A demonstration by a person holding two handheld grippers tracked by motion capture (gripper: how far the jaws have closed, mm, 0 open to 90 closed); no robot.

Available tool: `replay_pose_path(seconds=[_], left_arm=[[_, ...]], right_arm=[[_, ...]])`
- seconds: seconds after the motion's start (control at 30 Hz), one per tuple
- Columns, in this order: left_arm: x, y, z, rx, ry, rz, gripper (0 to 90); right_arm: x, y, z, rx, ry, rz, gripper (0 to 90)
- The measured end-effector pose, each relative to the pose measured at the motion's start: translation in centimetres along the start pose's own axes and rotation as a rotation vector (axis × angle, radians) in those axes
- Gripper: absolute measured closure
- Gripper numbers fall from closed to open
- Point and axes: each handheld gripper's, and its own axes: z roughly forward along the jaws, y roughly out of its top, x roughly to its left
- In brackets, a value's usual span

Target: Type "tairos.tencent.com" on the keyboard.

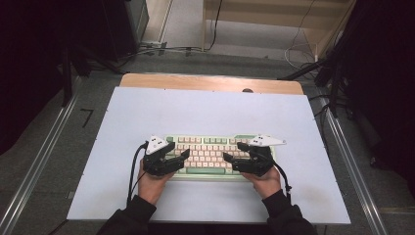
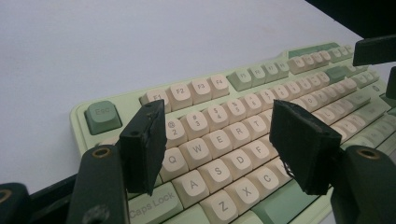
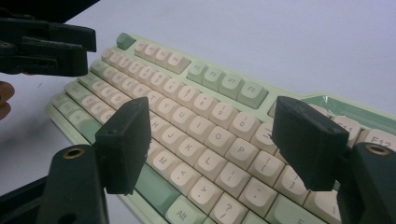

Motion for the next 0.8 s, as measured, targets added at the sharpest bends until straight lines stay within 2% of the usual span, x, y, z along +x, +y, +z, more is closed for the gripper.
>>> replay_pose_path(seconds=[0.3,0.8], left_arm=[[0.3,0.0,-0.3,-0.005,0.007,-0.006,36.8],[0.7,0.0,-0.9,-0.016,0.015,-0.013,36.8]], right_arm=[[-0.7,0.0,-0.7,-0.018,-0.021,0.005,25.4],[-2.4,-0.5,-2.2,-0.047,-0.075,0.039,25.3]])
